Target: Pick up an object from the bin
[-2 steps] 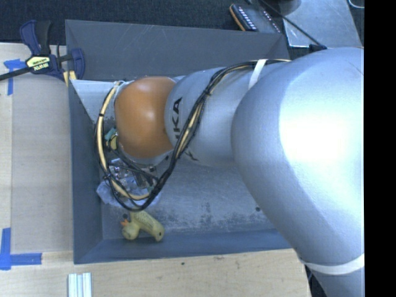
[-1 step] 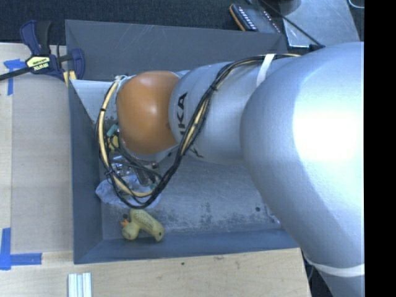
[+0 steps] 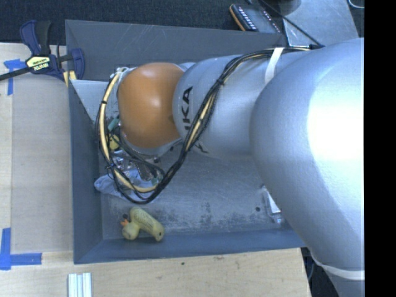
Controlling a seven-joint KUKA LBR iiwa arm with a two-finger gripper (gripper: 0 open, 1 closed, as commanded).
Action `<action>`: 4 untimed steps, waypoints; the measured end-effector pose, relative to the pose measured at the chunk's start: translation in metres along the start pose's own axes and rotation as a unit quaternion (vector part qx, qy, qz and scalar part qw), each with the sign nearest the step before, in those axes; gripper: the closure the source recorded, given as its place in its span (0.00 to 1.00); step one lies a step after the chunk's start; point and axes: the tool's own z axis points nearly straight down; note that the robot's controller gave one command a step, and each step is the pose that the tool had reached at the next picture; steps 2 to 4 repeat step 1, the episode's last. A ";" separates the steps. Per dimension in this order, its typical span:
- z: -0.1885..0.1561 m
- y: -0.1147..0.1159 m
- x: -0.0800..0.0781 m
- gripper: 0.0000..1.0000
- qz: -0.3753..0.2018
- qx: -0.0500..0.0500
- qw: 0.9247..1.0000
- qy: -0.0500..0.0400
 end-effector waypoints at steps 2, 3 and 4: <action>-0.026 0.000 0.001 1.00 0.000 0.000 1.000 0.001; -0.026 0.000 0.001 1.00 0.000 0.000 1.000 0.001; -0.026 0.000 0.001 1.00 0.000 0.000 1.000 0.001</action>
Offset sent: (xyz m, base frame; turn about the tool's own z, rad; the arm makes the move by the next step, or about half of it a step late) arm 0.0001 -0.0001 0.0822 0.0000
